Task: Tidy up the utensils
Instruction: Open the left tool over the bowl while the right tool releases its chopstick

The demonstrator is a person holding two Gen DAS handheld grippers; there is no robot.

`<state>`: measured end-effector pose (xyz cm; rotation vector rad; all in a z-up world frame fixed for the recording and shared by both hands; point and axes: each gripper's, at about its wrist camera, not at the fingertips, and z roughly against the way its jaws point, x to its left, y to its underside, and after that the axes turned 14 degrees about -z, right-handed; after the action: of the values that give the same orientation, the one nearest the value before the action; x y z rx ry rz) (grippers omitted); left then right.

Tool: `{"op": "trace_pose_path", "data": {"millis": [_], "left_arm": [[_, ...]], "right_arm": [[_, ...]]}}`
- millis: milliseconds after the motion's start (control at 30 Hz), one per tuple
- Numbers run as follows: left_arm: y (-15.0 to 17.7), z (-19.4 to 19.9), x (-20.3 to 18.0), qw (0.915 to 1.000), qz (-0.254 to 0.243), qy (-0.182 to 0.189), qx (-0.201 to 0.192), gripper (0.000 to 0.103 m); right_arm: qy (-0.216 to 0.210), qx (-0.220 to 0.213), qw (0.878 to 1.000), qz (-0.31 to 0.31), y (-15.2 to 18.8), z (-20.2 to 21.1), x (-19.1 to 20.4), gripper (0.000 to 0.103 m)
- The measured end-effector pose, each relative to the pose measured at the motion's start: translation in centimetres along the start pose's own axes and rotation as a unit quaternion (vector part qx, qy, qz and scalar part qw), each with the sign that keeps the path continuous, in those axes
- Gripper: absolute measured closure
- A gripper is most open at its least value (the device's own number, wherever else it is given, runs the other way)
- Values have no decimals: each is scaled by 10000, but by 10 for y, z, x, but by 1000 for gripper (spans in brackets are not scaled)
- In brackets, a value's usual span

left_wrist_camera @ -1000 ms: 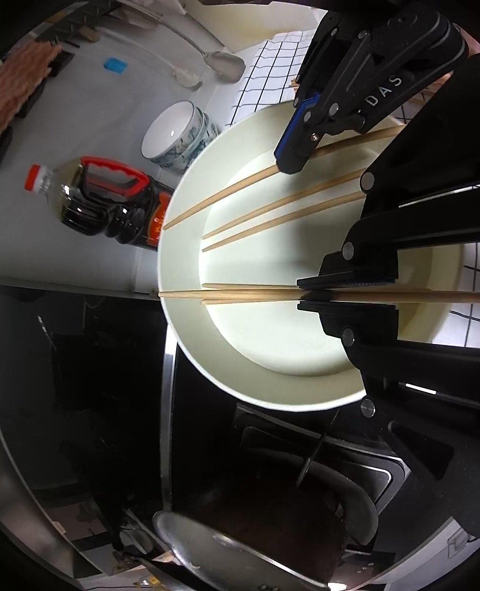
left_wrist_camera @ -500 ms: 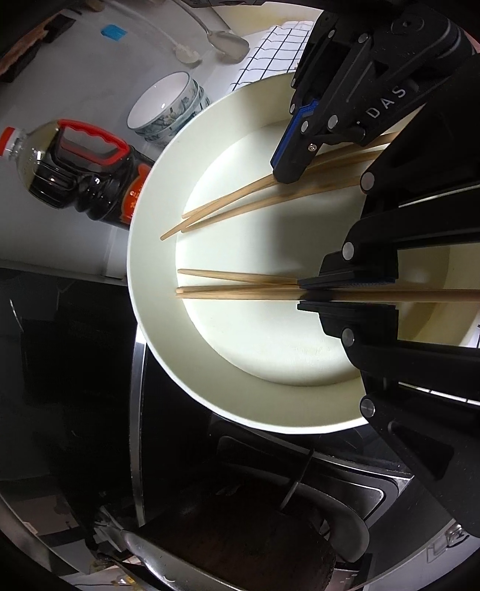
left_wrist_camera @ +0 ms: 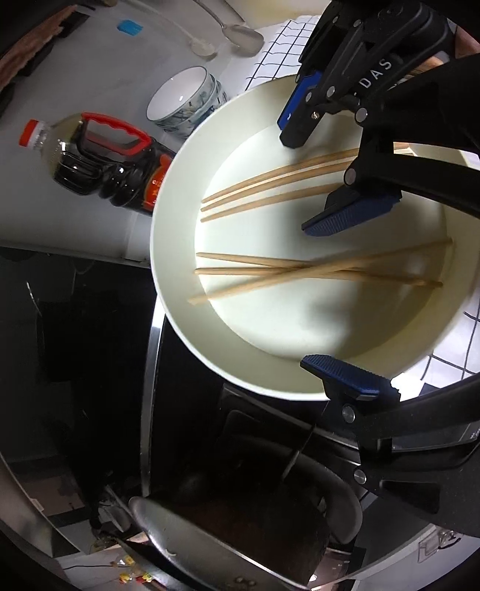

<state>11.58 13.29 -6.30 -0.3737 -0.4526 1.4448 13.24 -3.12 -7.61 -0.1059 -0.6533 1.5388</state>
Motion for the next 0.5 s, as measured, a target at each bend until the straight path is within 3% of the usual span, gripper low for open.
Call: {"op": "trace_pose_path", "data": {"millis": [500], "left_arm": [[11,33,13,9998,154,-5,-101,18]], "right_arm": [[14,-192,9996,-187,25,39,-6,60]]}}
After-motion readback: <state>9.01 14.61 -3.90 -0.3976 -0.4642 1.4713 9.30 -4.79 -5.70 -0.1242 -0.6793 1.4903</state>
